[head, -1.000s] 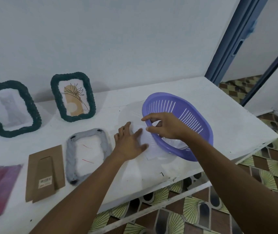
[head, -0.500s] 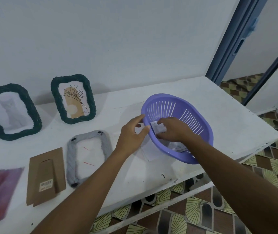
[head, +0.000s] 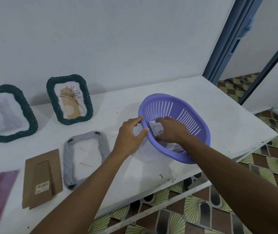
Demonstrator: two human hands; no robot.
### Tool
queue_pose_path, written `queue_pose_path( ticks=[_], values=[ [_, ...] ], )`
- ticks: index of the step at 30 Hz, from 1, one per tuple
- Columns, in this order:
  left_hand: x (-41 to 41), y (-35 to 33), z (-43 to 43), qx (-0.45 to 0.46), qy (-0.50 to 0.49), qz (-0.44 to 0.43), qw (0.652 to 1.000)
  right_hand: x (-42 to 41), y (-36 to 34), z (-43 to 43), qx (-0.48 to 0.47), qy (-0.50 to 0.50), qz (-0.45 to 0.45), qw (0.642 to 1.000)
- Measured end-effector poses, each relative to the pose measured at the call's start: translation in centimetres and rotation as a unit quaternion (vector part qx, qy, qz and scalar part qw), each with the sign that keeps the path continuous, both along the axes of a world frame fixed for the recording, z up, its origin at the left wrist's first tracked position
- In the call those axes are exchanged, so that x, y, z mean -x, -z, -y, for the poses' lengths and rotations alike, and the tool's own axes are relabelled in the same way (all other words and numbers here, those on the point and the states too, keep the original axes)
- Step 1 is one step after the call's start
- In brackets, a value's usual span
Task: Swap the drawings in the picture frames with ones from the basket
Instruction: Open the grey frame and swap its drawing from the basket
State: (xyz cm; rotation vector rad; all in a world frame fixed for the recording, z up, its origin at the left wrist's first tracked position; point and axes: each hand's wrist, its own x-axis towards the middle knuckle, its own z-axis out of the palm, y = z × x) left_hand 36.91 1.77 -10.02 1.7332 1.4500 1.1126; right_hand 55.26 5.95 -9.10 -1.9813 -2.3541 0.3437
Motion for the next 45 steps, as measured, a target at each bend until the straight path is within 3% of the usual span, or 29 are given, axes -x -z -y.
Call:
queue_pose_path(
  ticks=[6,14,27,32,38,41,45],
  values=[
    [-0.1,0.0,-0.1,0.007,-0.006,-0.012,1.0,0.1,0.0,0.2,-0.022,-0.01,-0.001,1.0],
    [0.0,0.0,-0.1,0.012,-0.002,-0.016,1.0,-1.3,-0.7,0.2,-0.044,0.023,-0.14,0.989],
    [0.4,-0.3,0.1,0.018,0.01,-0.014,1.0,-2.1,-2.8,0.4,-0.141,0.054,-0.171,0.974],
    [1.6,-1.0,0.5,0.011,0.007,0.0,1.0,-1.2,-3.6,0.3,-0.134,0.051,-0.185,0.972],
    [4.0,-1.7,0.8,0.031,-0.02,0.011,0.999,2.9,-7.1,1.5,-0.172,0.031,-0.301,0.937],
    [5.8,-2.4,1.6,0.063,-0.009,0.098,0.993,6.1,-8.7,2.4,-0.131,0.004,-0.372,0.919],
    [9.0,-2.9,3.1,0.067,-0.035,0.257,0.963,9.8,-8.0,3.3,-0.048,0.0,-0.509,0.86]
  ],
)
